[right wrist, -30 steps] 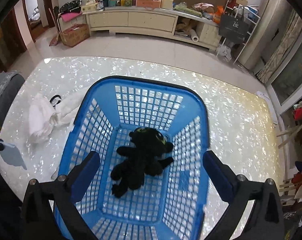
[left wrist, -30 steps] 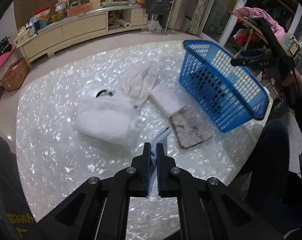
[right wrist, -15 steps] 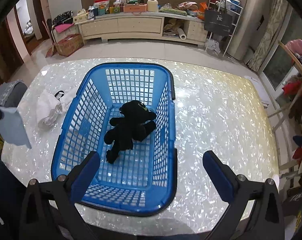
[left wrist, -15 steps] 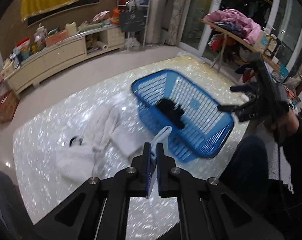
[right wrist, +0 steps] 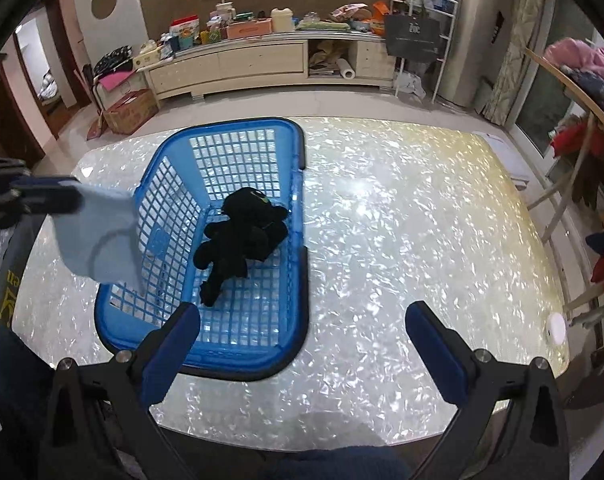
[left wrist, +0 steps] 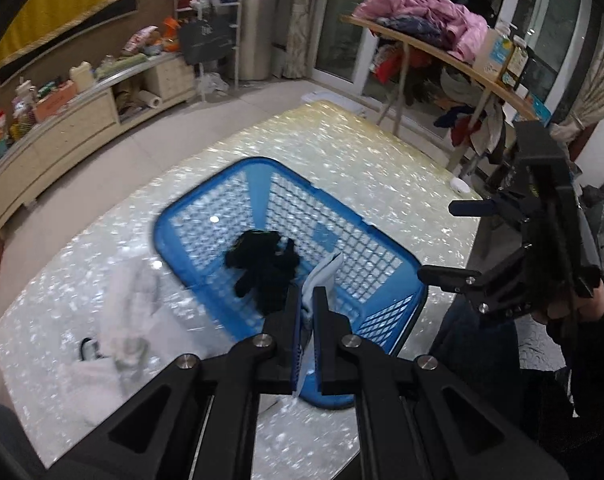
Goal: Organize soft objects
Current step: 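Carry the light blue cloth into the basket and open the left gripper, then reach the right gripper to the white waffle towel and grasp it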
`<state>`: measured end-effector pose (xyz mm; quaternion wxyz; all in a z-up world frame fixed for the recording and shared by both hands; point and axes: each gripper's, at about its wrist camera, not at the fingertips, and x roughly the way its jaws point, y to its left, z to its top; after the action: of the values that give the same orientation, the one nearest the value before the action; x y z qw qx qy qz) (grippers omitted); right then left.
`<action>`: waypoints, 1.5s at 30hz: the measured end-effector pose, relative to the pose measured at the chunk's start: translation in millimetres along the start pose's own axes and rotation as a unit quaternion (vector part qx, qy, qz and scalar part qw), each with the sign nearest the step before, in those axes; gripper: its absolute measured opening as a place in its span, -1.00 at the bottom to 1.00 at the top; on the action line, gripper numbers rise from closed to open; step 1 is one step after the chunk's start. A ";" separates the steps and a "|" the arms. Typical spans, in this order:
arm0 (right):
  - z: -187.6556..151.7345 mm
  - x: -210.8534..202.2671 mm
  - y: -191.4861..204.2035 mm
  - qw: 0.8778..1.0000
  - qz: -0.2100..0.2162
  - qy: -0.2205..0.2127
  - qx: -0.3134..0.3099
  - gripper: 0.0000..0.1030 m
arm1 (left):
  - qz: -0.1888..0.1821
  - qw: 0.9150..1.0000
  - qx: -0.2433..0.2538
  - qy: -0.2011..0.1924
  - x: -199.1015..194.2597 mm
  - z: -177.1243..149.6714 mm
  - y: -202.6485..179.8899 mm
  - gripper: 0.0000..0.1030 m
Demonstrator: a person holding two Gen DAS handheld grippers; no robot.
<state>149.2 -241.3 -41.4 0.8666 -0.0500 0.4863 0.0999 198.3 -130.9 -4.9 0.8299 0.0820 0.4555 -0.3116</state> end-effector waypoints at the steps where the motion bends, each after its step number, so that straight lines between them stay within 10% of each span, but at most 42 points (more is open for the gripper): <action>1: -2.1 0.0 -3.8 1.000 0.002 0.000 0.006 0.99 | -0.005 1.000 0.002 0.005 7.6 1.1 -3.7 -0.92; 26: -10.7 40.5 -36.9 0.998 0.025 0.024 0.055 0.99 | -0.012 0.990 0.015 0.138 153.6 5.2 -11.9 -0.92; 33: -9.8 39.4 -30.1 0.998 0.030 0.024 0.051 0.99 | 0.028 0.992 0.023 0.120 137.0 5.6 -9.2 0.21; 45: 1.3 10.1 -3.5 0.999 0.027 -0.004 0.034 0.99 | 0.078 0.996 0.009 0.036 47.8 -5.5 -7.0 0.59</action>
<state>156.2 -243.3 -49.4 0.8669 -0.0066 0.4869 0.1064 209.0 -155.3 -45.6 0.8339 0.1364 0.4745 -0.2467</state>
